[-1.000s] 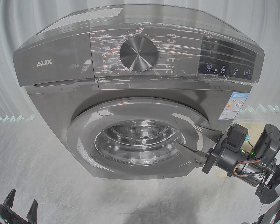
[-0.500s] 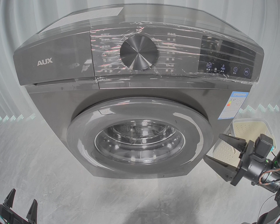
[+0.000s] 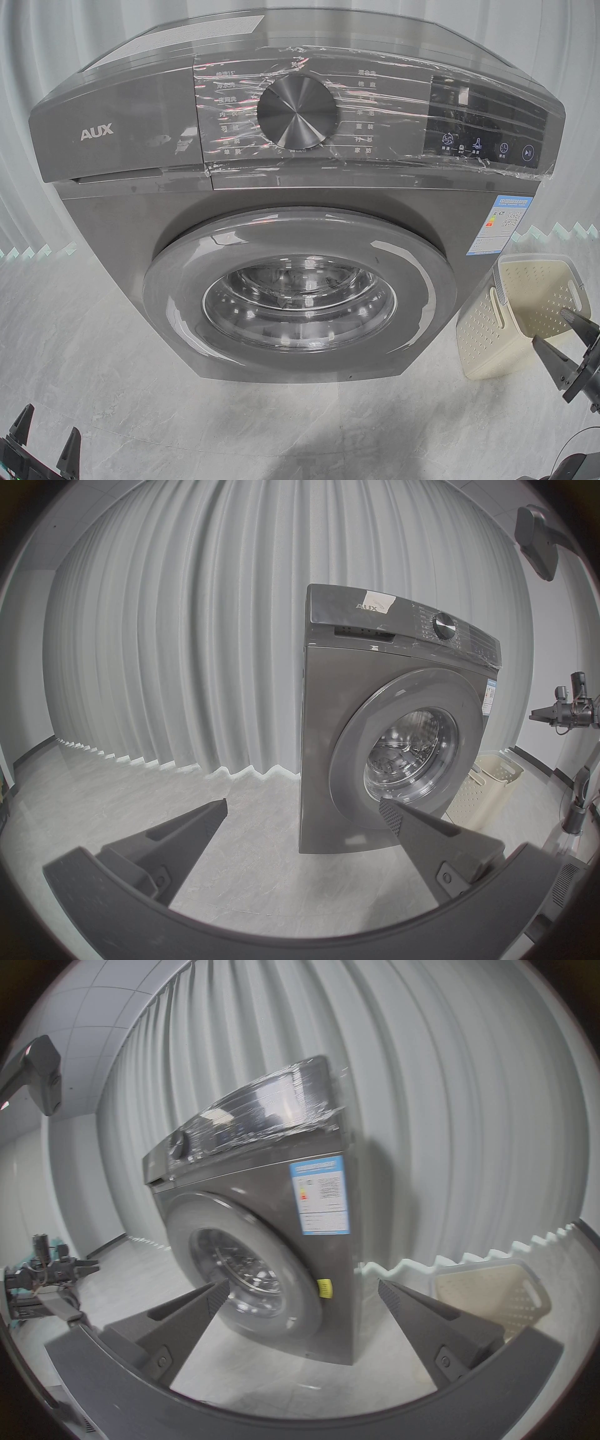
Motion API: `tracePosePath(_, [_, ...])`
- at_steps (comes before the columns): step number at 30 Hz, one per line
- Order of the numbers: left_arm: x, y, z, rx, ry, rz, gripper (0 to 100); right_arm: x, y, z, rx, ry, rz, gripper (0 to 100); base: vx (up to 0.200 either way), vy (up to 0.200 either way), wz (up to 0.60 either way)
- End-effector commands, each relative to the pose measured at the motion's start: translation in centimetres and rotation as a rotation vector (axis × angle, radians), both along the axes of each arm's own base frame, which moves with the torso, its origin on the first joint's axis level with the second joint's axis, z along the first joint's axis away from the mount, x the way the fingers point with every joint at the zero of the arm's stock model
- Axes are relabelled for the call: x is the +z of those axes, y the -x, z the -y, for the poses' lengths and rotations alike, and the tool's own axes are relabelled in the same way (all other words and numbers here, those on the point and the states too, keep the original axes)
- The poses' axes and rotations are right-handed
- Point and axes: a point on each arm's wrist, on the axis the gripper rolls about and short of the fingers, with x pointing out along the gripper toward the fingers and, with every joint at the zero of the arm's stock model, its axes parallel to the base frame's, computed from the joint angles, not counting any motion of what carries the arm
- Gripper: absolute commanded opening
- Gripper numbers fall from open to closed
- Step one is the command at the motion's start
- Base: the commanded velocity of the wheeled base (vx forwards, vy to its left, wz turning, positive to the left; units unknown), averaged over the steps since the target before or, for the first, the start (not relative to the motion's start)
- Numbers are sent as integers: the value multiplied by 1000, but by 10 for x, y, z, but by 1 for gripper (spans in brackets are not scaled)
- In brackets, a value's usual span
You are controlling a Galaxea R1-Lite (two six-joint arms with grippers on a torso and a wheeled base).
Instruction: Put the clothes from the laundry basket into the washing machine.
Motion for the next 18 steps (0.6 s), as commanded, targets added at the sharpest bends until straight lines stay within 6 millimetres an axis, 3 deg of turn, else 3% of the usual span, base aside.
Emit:
tracePosePath(1, [-5,0,0,0,1,-2,100,-10,29,20,-177,-18,80,100,0,0,0])
tracePosePath(12, [-4,0,0,-2,-1,0,100,-60,79,31,-233,34,49,100,0,0,0])
tracePosePath(18, [-4,0,0,-2,-1,0,100,-71,85,31,-271,26,24,100,0,0,0])
